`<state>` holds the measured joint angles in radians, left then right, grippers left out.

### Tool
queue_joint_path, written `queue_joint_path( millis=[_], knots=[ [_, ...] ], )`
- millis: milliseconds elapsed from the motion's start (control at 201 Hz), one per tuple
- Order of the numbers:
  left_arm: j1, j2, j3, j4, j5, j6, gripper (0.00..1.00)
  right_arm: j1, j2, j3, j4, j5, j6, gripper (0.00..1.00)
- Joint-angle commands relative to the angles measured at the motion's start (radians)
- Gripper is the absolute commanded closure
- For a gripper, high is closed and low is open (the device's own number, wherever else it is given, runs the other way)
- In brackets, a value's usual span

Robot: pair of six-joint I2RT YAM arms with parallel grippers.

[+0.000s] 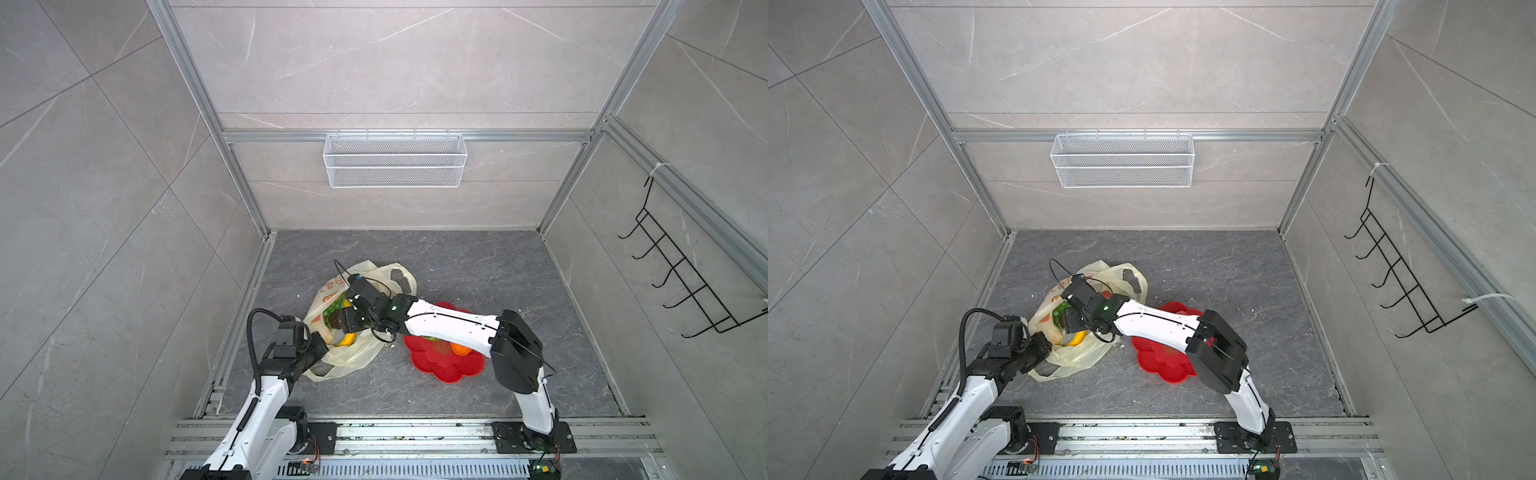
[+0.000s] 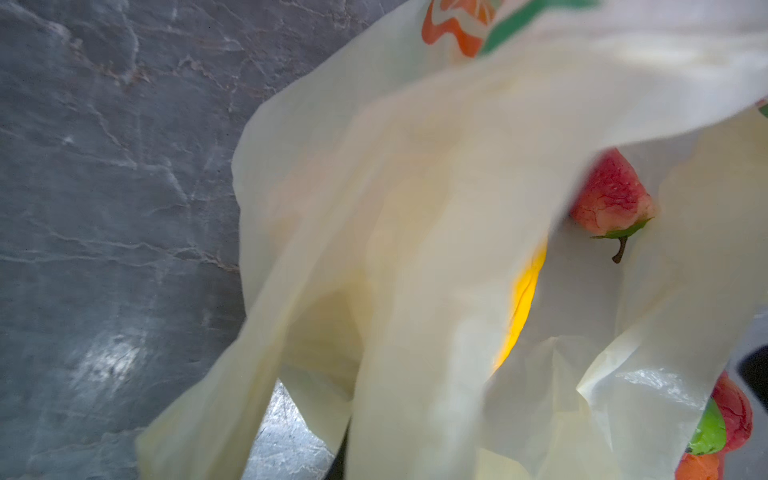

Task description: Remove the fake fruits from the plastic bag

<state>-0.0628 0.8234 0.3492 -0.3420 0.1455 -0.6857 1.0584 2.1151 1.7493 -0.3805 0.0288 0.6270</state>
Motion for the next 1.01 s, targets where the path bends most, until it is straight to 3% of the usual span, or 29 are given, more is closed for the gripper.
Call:
queue_joint_path(
  millis=[0,373,568,1001],
  knots=[
    [0.003,-0.005,0.014,-0.021,-0.033,-0.015,0.97,0.015,0.063,0.104,-0.042,-0.005,-0.024,0.37],
    [0.002,-0.045,-0.001,0.004,-0.014,-0.003,0.99,0.02,0.284,0.374,-0.214,0.14,-0.026,0.37],
    [0.003,-0.056,-0.004,0.003,-0.009,0.001,0.99,0.022,0.371,0.499,-0.288,0.138,-0.029,0.29],
    [0.003,-0.056,-0.006,0.015,0.01,0.009,0.98,0.023,0.521,0.69,-0.389,0.158,-0.036,0.29]
  ],
)
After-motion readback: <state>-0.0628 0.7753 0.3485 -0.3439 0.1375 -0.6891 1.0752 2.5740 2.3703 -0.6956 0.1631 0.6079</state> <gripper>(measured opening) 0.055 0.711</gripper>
